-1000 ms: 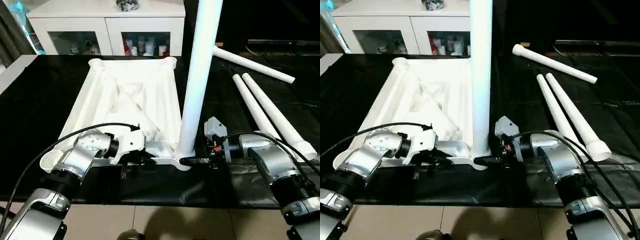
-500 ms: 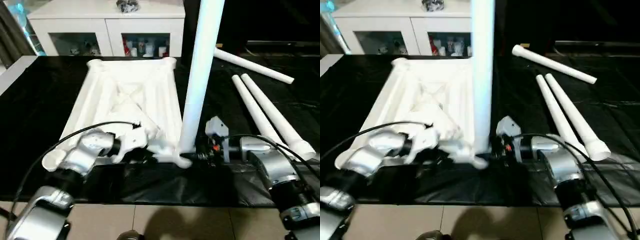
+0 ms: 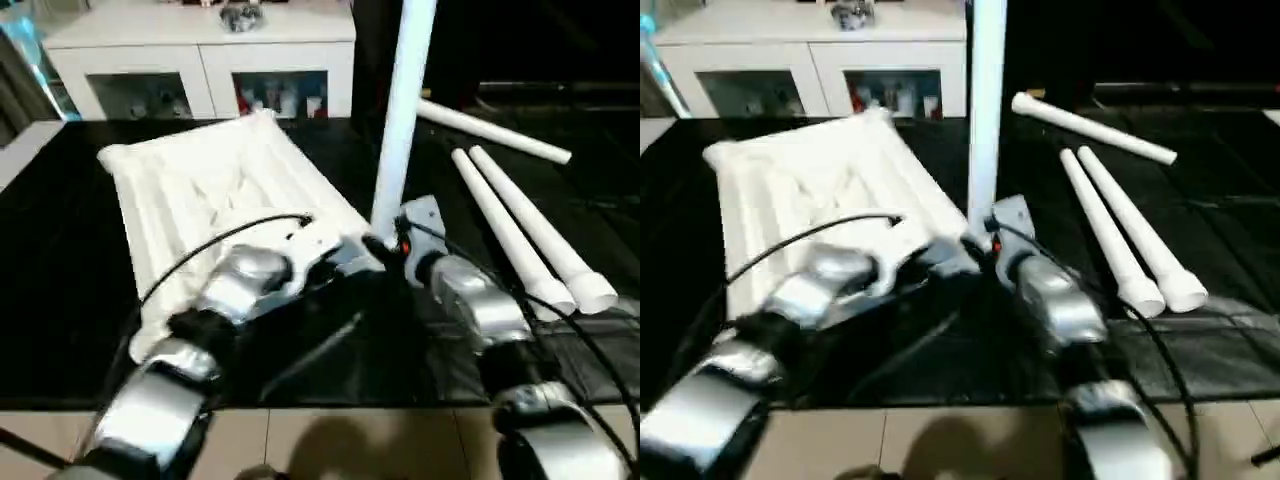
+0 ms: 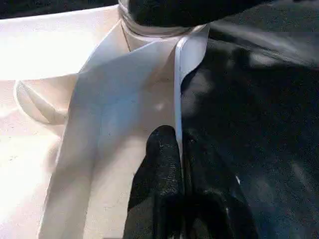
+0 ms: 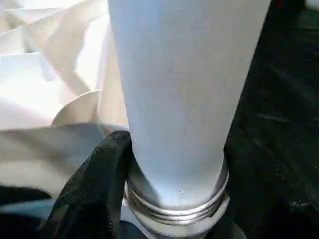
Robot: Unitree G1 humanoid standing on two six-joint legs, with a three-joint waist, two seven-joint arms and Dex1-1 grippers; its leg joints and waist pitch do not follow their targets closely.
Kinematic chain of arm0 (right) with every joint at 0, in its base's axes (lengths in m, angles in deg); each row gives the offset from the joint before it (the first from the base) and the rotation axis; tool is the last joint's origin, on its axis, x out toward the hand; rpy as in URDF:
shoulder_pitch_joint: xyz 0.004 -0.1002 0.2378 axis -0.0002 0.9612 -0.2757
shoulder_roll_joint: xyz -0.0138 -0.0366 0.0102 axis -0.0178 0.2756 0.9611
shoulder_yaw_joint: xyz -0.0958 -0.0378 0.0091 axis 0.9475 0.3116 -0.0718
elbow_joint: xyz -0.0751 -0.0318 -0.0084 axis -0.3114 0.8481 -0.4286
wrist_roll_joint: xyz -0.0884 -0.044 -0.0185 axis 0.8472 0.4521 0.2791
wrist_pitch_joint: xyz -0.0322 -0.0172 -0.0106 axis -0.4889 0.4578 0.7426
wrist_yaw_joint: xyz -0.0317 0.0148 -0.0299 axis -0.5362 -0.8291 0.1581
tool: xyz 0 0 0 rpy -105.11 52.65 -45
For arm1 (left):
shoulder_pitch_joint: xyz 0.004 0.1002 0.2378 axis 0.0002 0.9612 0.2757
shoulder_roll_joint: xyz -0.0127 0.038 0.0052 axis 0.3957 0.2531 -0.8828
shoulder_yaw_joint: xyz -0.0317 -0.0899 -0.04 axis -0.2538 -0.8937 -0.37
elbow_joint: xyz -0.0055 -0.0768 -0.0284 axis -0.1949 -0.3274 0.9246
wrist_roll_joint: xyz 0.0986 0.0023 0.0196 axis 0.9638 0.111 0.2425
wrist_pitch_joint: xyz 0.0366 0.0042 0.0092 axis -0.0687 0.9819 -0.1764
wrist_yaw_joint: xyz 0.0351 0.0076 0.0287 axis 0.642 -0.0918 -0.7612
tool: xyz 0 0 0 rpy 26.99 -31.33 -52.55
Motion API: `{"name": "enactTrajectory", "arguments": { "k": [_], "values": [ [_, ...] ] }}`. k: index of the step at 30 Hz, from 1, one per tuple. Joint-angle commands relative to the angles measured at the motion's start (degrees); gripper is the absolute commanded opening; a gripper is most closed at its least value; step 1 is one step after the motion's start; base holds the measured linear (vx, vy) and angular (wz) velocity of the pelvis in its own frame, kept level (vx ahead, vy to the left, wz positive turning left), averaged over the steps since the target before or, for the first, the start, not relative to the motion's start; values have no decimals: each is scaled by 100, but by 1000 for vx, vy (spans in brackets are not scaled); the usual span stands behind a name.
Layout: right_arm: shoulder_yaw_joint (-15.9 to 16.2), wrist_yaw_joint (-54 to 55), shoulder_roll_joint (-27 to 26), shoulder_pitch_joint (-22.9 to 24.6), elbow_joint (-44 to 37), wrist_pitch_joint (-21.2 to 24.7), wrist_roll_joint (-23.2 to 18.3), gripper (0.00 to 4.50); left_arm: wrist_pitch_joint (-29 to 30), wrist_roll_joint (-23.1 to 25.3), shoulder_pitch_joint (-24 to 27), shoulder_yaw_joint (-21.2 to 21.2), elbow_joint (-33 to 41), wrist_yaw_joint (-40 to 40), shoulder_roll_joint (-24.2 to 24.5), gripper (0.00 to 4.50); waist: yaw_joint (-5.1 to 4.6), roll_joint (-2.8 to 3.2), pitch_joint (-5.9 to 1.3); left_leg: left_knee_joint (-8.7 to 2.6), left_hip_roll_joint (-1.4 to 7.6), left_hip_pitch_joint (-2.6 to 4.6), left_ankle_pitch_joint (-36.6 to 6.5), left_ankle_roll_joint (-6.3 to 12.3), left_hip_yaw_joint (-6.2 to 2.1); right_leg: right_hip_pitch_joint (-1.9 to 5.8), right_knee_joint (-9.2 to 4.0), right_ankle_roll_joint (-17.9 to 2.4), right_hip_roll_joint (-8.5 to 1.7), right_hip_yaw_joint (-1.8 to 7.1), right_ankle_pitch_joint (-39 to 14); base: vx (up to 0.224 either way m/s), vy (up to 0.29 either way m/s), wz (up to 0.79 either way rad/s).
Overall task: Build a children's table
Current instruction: Rotate leg to tighten
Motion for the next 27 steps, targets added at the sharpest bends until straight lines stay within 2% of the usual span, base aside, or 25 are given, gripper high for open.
{"name": "enactTrajectory", "arguments": {
  "k": [1,2,3,5,7,9,11,13,14,16,18,20,21,23,27],
  "values": [
    [446,-127,-446,-10,96,-19,134,256,-224,-97,-290,-74,213,-410,-368,0,-24,-84,-423,-398,338,127,-1280,215,-164,253,-416,-1023,-507,309,-1646,0,0,0],
    [338,-219,-466,-8,44,-47,26,291,-249,-92,-287,-85,231,-396,-369,0,-19,-94,-444,-386,339,120,-1125,305,-148,253,-393,-1057,-494,312,-1416,0,0,0],
    [270,-206,-466,-21,39,-63,9,291,-244,-85,-297,-98,220,-417,-369,0,-4,-86,-457,-374,341,108,-989,390,-148,265,-368,-1098,-501,310,-1241,0,0,0],
    [204,-207,-448,-23,41,-93,-28,326,-302,-73,-297,-88,203,-420,-350,0,4,-89,-448,-373,338,90,-926,462,-143,273,-370,-1114,-501,299,-1215,0,0,0],
    [171,-327,-318,39,-35,-132,-81,331,-387,-75,-276,-78,169,-375,-298,0,-3,-89,-425,-387,341,101,-1098,433,-143,267,-410,-1057,-501,290,-1538,0,0,0],
    [204,-520,-167,141,-147,-209,-102,364,-467,-97,-215,-69,196,-223,-221,0,-3,-80,-414,-403,351,114,-1252,371,-153,260,-441,-969,-502,286,-1797,0,0,0],
    [223,-732,-19,249,-265,-267,-137,374,-479,-117,-161,-77,230,-105,-144,0,-2,-85,-420,-411,360,112,-1281,346,-157,265,-427,-948,-493,294,-1722,0,0,0],
    [329,-1223,251,407,-428,-427,-126,383,-630,-122,-80,-60,282,102,-8,0,6,-93,-419,-402,354,94,-1245,416,-150,280,-419,-964,-493,298,-1541,0,0,0],
    [358,-1405,339,456,-480,-483,-121,405,-664,-123,-56,-56,293,176,36,0,2,-88,-426,-394,345,83,-1209,430,-152,291,-404,-984,-498,298,-1498,0,0,0],
    [315,-1863,664,603,-665,-556,-203,412,-859,-107,68,1,380,438,231,0,-14,-113,-423,-384,332,70,-1164,489,-141,297,-418,-1013,-501,288,-1520,0,0,0],
    [299,-2587,1115,821,-991,-656,-379,437,-964,-137,220,36,501,748,461,0,18,-115,-419,-374,356,72,-1158,560,-140,302,-422,-961,-501,290,-1661,0,0,0],
    [262,-2840,1255,892,-1118,-633,-492,448,-1014,-174,273,34,550,881,533,0,31,-107,-418,-380,374,65,-1151,613,-148,299,-414,-944,-493,286,-1658,0,0,0],
    [165,-3420,1600,1036,-1415,-547,-764,448,-1201,-253,413,63,678,1292,752,0,22,-103,-410,-381,365,67,-1206,636,-145,297,-433,-957,-486,270,-1725,0,0,0],
    [161,-3869,1861,1139,-1638,-481,-937,448,-1398,-298,511,95,753,1623,918,0,23,-105,-406,-387,387,57,-1264,636,-151,294,-420,-949,-485,273,-1799,0,0,0],
    [391,-4806,2421,1308,-1951,-647,-987,448,-1670,-435,732,215,1002,2490,1345,0,11,-105,-384,-404,396,92,-1495,527,-141,244,-461,-935,-485,279,-2161,0,0,0]
  ]
}}
